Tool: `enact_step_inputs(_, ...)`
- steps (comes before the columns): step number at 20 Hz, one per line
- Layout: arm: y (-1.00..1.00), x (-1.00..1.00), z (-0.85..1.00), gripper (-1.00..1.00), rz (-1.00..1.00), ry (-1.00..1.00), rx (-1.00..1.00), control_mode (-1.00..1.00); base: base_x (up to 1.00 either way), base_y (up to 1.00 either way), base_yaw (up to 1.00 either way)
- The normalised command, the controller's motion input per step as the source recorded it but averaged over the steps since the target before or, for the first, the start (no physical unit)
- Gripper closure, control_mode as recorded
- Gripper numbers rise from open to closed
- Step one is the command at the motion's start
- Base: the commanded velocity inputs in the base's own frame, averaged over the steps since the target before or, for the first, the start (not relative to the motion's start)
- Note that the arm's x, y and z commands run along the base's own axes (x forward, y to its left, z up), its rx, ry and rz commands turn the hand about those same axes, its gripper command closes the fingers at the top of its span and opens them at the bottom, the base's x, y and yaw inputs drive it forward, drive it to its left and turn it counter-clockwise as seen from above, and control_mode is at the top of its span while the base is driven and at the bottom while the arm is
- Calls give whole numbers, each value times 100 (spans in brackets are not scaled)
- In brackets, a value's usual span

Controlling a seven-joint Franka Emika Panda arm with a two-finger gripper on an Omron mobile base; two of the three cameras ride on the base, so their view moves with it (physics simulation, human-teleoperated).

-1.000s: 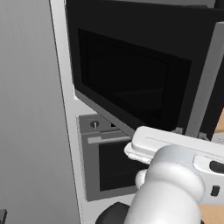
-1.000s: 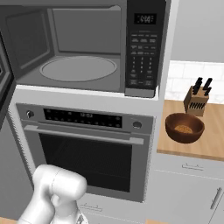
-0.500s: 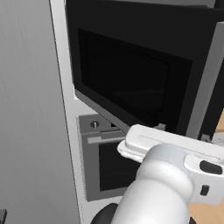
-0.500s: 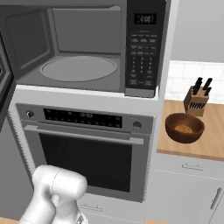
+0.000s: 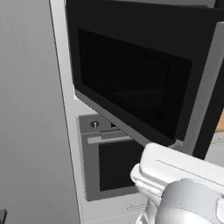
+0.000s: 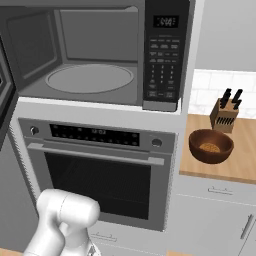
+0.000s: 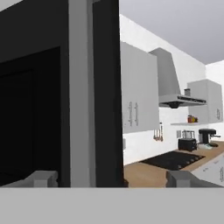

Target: Open the microwave, place the bowl with waffle inside the microwave, then close the microwave door and turn it on.

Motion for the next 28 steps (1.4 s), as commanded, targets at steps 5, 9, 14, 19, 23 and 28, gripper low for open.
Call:
enact_step_inputs(5, -73, 0, -13, -100, 53, 15, 11, -100, 0, 0, 0)
enact_step_inputs(9, -66, 0, -9, -100, 58, 4, 19, -100, 0, 0, 0)
enact_step_inputs(14, -44, 16, -15, -100, 68, 2, 16, -100, 0, 0, 0)
enact_step_inputs(19, -20, 89, -25, -100, 70, 1, 18, -100, 0, 0, 0)
enact_step_inputs(23, -18, 100, -22, -100, 61, 9, 20, -100, 0, 0, 0)
enact_step_inputs(28, -17, 98, -27, -100, 55, 3, 23, -100, 0, 0, 0)
